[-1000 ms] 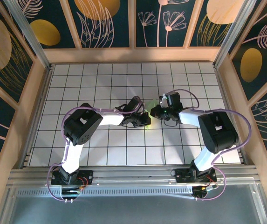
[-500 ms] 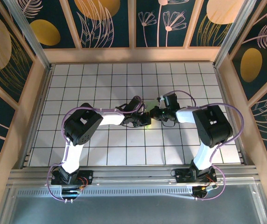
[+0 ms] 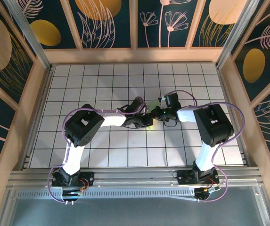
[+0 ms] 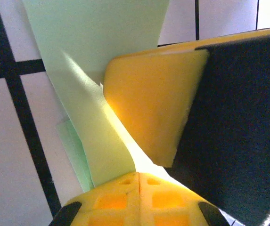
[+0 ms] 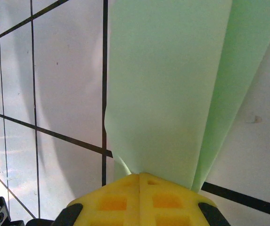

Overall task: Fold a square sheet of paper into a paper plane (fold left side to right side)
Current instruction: Fold the wing for the fifth time at the center of the table.

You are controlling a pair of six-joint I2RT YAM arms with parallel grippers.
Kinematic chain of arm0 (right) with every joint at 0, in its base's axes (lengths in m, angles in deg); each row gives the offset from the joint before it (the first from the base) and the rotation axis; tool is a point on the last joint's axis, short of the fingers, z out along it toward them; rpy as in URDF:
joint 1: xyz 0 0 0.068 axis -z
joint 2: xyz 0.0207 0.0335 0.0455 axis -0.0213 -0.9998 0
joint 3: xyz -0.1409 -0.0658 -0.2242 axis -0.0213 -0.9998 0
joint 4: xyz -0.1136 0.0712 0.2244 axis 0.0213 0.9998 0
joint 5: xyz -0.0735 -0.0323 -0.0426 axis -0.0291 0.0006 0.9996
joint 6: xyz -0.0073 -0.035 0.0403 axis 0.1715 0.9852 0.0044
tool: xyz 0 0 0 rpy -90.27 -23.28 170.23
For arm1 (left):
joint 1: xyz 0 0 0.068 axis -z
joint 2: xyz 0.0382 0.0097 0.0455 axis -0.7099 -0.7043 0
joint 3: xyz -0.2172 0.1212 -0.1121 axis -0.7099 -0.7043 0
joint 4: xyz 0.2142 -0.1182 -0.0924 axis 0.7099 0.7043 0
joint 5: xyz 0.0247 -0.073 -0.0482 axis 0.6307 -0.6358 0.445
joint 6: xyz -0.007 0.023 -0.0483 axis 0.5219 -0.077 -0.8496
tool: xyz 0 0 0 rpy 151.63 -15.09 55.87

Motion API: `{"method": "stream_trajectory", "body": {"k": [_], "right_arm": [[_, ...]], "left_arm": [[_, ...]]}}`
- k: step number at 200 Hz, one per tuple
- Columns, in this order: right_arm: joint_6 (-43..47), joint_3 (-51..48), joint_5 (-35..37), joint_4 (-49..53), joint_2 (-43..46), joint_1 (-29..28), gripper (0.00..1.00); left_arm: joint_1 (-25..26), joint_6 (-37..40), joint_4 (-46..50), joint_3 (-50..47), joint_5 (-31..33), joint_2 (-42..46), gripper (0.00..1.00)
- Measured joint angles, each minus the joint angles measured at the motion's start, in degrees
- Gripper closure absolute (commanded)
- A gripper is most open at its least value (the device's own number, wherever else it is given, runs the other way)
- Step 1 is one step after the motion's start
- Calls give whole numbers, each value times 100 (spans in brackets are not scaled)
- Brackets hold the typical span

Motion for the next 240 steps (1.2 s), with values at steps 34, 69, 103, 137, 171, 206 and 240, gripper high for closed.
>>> {"method": "stream_trajectory", "body": {"k": [34,69,103,137,171,206,240], "right_arm": [[87,129,-98,103,-94,63,100],[153,258,-125,160,-177,177,100],[251,382,-90,177,-262,365,100],[304,505,-208,271,-358,439,100],[389,695,-343,400,-487,509,100],[409,901,-455,590,-616,568,100],[411,1097,-544,697,-752,643,100]], "left_arm": [[0,2,-7,9,57,0,100],[0,0,-17,9,105,0,100],[0,0,-17,9,109,0,100],[0,2,-24,9,133,-2,100],[0,2,-61,15,170,-13,100],[0,0,-72,24,240,-15,100],[0,2,-96,26,297,-20,100]]}}
